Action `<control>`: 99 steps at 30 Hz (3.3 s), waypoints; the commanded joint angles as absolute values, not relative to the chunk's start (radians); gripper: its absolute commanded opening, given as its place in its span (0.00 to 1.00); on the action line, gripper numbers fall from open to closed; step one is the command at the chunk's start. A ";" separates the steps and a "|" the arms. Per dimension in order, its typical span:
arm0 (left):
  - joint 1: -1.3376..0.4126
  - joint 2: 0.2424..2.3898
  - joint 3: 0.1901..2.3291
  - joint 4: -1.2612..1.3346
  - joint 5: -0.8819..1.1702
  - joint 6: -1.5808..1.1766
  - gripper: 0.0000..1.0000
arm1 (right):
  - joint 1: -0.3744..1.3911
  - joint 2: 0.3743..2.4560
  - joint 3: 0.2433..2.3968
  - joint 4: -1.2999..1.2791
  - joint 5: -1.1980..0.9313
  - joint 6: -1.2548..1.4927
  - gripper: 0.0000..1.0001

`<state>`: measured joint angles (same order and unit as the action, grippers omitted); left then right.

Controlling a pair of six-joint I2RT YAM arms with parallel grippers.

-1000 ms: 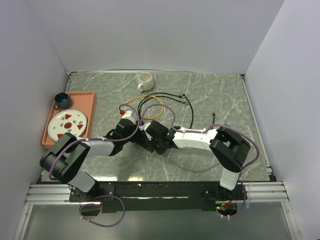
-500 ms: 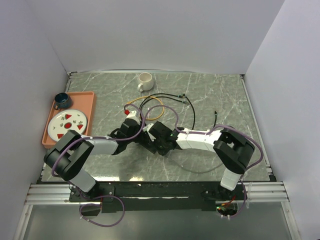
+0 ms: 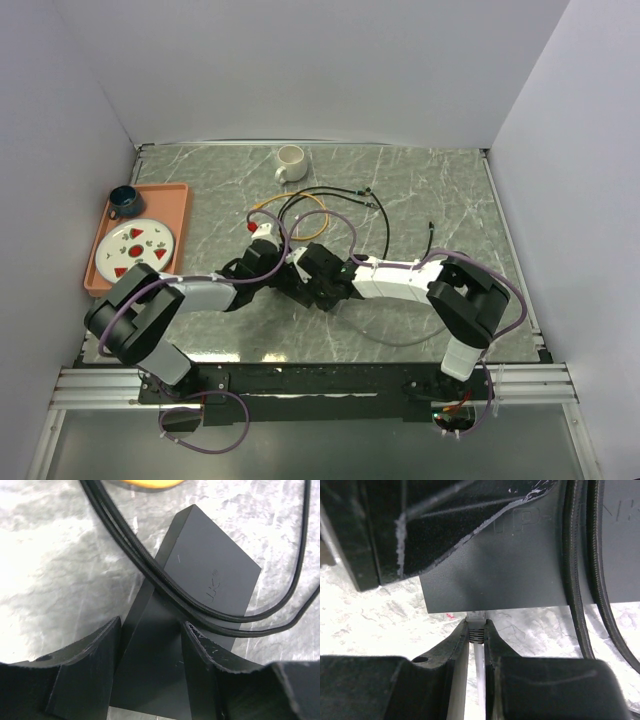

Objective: Insert the plug into the switch port

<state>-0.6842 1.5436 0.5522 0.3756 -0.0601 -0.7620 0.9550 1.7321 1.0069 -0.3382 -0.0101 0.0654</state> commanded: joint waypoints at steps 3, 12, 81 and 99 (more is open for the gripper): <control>-0.848 1.483 0.566 0.247 0.223 -0.890 0.59 | 0.942 1.749 1.048 0.155 0.009 0.101 0.00; -0.804 1.427 0.531 0.241 0.161 -0.908 0.67 | 0.942 1.727 0.985 0.184 -0.025 0.110 0.19; -0.456 1.296 0.854 -0.147 0.103 -0.598 0.86 | 0.647 1.186 0.744 -0.041 -0.044 0.258 0.89; -0.359 1.386 0.880 -0.107 0.192 -0.586 0.71 | 0.640 1.509 0.994 -0.046 -0.170 0.230 0.88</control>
